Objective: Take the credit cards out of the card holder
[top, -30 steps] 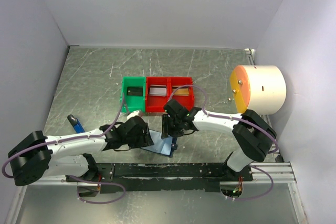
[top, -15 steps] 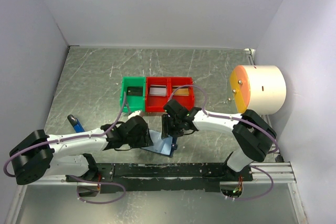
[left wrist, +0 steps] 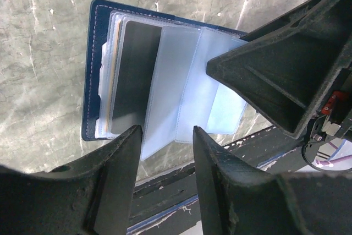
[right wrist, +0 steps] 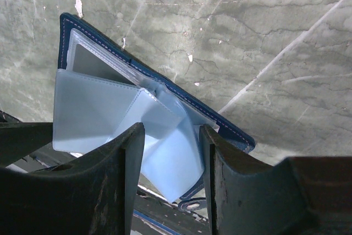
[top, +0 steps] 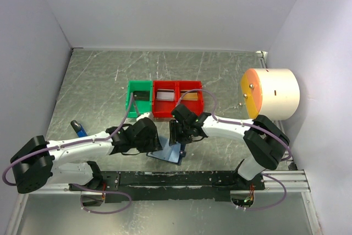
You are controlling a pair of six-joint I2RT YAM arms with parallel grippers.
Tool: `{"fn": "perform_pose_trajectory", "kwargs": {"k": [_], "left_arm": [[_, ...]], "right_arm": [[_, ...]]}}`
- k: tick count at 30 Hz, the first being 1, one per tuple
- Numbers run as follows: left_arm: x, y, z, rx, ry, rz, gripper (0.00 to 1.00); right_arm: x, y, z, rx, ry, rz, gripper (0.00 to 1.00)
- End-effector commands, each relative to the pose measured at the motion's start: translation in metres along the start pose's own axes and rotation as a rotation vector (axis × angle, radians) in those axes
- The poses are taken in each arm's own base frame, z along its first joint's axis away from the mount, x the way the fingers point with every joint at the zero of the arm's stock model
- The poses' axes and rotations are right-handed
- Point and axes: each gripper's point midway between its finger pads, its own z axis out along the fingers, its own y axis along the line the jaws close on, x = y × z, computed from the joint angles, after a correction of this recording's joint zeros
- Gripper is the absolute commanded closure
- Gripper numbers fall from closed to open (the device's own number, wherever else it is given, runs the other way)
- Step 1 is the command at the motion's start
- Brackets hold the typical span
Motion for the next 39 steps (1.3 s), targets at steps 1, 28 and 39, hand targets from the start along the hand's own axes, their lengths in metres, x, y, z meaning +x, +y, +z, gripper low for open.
{"fn": "perform_pose_trajectory", "kwargs": {"k": [1, 28, 39], "left_arm": [[0.0, -0.007, -0.005, -0.003, 0.019, 0.018, 0.47], [-0.002, -0.071, -0.012, 0.321, 0.03, 0.073, 0.59], [0.004, -0.066, 0.002, 0.294, 0.051, 0.062, 0.56]], "right_arm": [[0.006, -0.005, 0.003, 0.015, 0.016, -0.012, 0.55], [-0.012, 0.015, -0.017, -0.078, -0.07, 0.037, 0.46], [-0.03, -0.025, -0.058, -0.066, -0.227, 0.221, 0.38]]}}
